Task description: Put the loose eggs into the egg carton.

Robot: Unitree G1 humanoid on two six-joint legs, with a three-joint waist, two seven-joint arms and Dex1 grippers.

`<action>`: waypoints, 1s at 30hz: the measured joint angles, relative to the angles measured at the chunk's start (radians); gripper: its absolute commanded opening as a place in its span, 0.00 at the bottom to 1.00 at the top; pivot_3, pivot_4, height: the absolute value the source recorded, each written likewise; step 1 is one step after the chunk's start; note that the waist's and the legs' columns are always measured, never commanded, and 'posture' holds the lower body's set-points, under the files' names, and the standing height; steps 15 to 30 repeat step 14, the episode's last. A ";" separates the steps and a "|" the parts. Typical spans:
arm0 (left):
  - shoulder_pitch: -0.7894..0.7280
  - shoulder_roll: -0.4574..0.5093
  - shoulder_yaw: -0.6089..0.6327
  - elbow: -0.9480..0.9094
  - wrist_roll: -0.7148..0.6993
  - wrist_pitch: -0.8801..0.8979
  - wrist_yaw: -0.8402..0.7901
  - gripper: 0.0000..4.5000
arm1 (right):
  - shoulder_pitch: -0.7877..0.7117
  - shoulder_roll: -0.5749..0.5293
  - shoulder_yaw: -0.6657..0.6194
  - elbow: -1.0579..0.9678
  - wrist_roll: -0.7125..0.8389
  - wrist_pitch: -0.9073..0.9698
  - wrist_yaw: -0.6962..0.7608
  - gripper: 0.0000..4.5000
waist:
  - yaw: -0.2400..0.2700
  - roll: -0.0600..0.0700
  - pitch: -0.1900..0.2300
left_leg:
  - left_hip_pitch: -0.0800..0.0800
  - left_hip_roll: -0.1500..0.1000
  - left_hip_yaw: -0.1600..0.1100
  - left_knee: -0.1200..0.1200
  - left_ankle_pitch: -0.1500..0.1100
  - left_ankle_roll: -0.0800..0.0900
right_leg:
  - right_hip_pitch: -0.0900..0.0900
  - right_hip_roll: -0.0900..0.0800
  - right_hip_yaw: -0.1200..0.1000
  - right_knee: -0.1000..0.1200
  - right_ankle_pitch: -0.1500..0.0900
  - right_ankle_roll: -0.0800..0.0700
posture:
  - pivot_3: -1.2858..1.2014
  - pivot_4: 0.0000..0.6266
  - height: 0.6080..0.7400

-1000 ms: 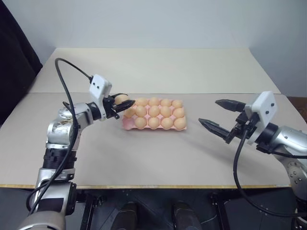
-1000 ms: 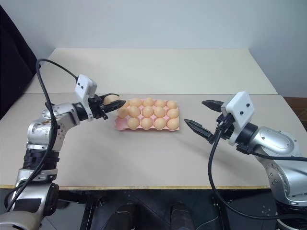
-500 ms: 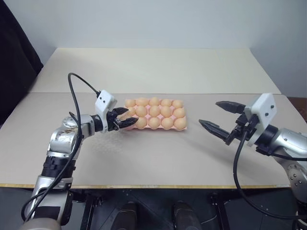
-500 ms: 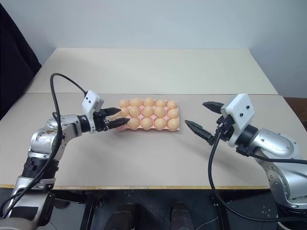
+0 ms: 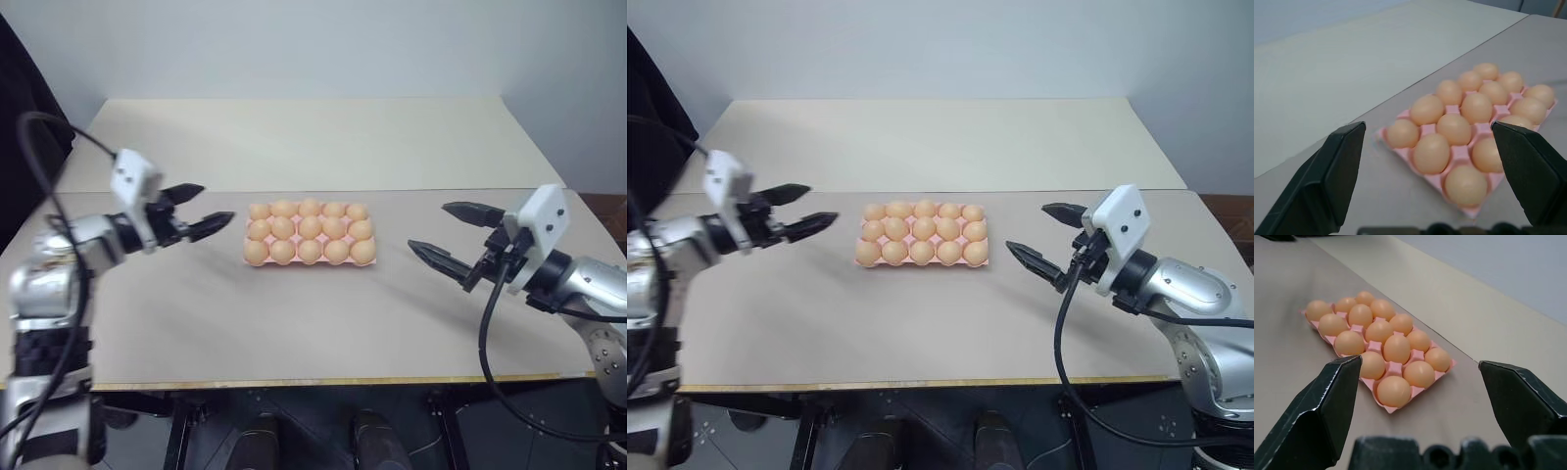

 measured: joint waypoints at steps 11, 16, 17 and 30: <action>0.443 0.020 0.320 -0.245 -0.154 0.005 -0.081 0.99 | 0.000 -0.008 0.009 0.115 -0.014 -0.027 0.088 1.00 | 0.012 0.000 0.000 | 0.002 0.000 0.000 -0.001 0.000 0.000 | 0.002 -0.001 0.000 -0.001 0.000 0.000 | 0.52 0.24 1.00; 0.478 0.019 0.340 -0.286 -0.171 0.021 -0.056 0.99 | 0.000 -0.008 0.010 0.119 -0.015 -0.027 0.094 1.00 | 0.013 0.000 0.000 | 0.002 0.001 0.000 -0.001 0.000 0.000 | 0.002 -0.001 0.000 -0.001 0.000 0.000 | 0.52 0.24 1.00; 0.478 0.019 0.340 -0.286 -0.171 0.021 -0.056 0.99 | 0.000 -0.008 0.010 0.119 -0.015 -0.027 0.094 1.00 | 0.013 0.000 0.000 | 0.002 0.001 0.000 -0.001 0.000 0.000 | 0.002 -0.001 0.000 -0.001 0.000 0.000 | 0.52 0.24 1.00; 0.478 0.019 0.340 -0.286 -0.171 0.021 -0.056 0.99 | 0.000 -0.008 0.010 0.119 -0.015 -0.027 0.094 1.00 | 0.013 0.000 0.000 | 0.002 0.001 0.000 -0.001 0.000 0.000 | 0.002 -0.001 0.000 -0.001 0.000 0.000 | 0.52 0.24 1.00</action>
